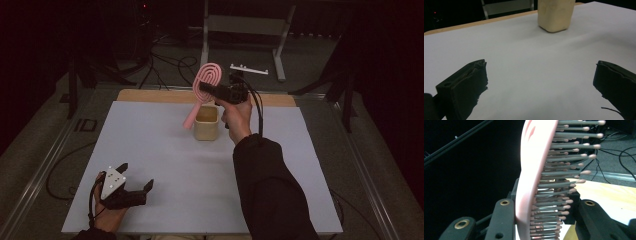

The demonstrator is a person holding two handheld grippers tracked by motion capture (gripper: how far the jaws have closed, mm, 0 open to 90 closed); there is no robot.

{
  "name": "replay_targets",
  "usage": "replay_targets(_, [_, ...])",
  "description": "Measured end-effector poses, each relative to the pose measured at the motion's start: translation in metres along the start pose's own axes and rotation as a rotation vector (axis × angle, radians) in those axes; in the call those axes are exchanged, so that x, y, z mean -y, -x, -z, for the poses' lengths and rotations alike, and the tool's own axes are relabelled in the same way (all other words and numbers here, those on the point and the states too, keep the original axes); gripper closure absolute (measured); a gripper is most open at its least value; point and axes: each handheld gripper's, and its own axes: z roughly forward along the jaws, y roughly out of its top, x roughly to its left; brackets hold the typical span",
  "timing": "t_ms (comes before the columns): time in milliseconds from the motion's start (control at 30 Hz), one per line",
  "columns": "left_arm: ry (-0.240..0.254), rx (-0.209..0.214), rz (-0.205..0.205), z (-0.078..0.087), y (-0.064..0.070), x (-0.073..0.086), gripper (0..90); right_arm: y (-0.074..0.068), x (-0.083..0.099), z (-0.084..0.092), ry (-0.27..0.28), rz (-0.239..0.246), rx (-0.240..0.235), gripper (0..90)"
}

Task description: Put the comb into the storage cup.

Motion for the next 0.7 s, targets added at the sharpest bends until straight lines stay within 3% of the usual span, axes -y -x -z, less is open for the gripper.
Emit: replay_targets(700, [0.003,-0.002,0.004,0.001,0.000,0.000,0.0,0.015,-0.007,0.002,0.061,-0.038,0.047,63.9])
